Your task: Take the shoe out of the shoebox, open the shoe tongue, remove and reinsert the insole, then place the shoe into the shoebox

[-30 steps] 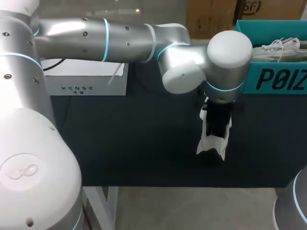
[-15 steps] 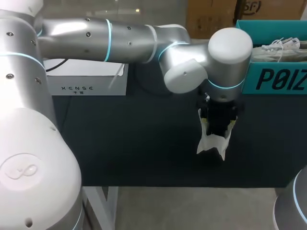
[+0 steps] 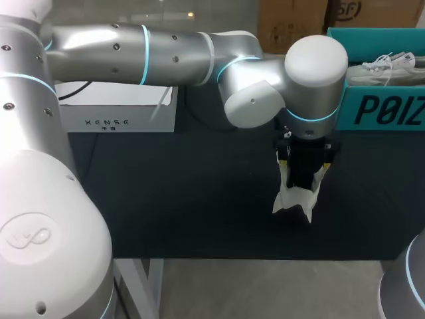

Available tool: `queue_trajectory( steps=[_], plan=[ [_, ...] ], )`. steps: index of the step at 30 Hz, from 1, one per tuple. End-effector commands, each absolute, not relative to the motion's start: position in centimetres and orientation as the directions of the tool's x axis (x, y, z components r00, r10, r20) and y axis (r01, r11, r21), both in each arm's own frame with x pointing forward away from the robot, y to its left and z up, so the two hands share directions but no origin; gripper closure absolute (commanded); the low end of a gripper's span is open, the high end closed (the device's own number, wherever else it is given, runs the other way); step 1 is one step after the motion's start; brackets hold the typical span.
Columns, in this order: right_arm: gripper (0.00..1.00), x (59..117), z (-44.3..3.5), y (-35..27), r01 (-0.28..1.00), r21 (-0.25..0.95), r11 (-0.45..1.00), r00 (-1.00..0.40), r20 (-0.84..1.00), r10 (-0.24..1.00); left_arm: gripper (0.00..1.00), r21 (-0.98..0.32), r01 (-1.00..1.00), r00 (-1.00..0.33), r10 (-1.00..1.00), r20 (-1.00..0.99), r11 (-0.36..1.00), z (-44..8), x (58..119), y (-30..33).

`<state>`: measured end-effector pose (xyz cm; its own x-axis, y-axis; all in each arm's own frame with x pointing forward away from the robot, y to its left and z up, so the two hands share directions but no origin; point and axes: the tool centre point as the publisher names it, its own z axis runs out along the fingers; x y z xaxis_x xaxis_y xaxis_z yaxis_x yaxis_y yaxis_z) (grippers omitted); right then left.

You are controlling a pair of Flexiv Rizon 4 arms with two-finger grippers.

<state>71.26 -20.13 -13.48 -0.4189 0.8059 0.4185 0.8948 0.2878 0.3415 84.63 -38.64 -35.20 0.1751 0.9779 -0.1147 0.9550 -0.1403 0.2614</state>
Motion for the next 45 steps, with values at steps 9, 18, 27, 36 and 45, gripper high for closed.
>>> queue_trajectory(
  steps=[9,18,27,36,45],
  plan=[
    [0.0,71.4,-13.5,-20.2,0.895,0.338,0.289,-0.419,0.419,0.806,0.0,0.293,0.948,0.17,0.975,-0.142,-0.123,-31.1,84.4,-38.6],
    [0.0,71.4,-13.5,-20.2,0.895,0.338,0.289,-0.419,0.419,0.806,0.0,0.329,0.94,0.146,0.978,-0.15,-0.09,-27.5,86.2,-37.0],
    [0.0,71.4,-13.5,-20.2,0.895,0.338,0.289,-0.419,0.419,0.806,0.0,0.366,0.928,0.119,0.985,-0.129,-0.064,-25.3,89.1,-35.5],
    [0.0,71.4,-13.5,-20.2,0.895,0.338,0.289,-0.419,0.419,0.806,1.0,0.316,0.944,0.136,0.983,-0.12,-0.092,-27.7,90.9,-37.2],
    [0.0,71.4,-13.5,-20.2,0.895,0.338,0.289,-0.419,0.419,0.806,1.0,0.283,0.951,0.16,0.98,-0.116,-0.121,-30.0,90.2,-38.2]
  ],
)
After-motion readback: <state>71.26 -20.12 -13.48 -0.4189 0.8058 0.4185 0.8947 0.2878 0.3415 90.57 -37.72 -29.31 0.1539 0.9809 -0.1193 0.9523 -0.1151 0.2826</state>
